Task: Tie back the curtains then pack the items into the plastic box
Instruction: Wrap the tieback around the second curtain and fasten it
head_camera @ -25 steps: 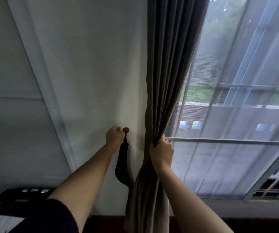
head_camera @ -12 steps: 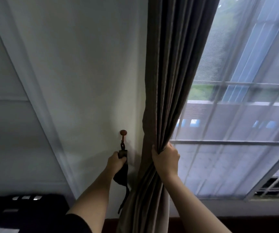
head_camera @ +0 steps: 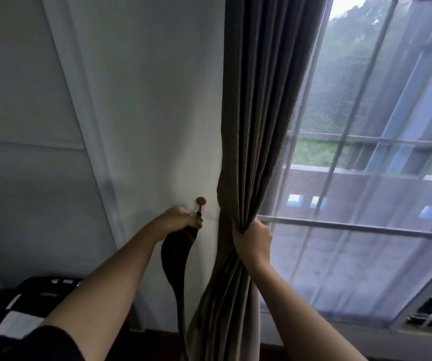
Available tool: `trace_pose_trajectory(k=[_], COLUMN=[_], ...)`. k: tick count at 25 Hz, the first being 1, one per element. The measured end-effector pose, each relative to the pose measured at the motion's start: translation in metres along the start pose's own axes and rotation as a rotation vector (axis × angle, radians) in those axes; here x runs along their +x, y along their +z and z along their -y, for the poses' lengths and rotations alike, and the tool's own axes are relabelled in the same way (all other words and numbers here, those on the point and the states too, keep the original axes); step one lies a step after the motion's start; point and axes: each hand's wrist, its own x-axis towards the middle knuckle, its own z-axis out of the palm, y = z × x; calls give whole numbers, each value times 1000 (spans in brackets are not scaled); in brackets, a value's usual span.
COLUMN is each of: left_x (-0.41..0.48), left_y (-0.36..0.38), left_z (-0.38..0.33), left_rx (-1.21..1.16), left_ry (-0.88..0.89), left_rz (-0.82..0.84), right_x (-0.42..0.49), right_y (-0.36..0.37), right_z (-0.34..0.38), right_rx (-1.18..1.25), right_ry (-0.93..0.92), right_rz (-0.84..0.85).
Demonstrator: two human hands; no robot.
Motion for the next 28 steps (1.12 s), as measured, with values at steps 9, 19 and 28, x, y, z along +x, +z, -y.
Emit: trace_pose_trajectory(k=[9,19,28], left_x=[-42,-41,-48], left_y=[3,30,29], left_z=[-46,-34,-38], left_rx=[-315,-274,38], left_ry=[111,312,307], left_rz=[144,159,191], right_x=[-6,-20,-4], right_y=[-14,-12,-15], right_z=[-4,-9,-15], right_rx=[52,-28,-23], right_ry=[-11,-224,-251], right_rz=[84,88,290])
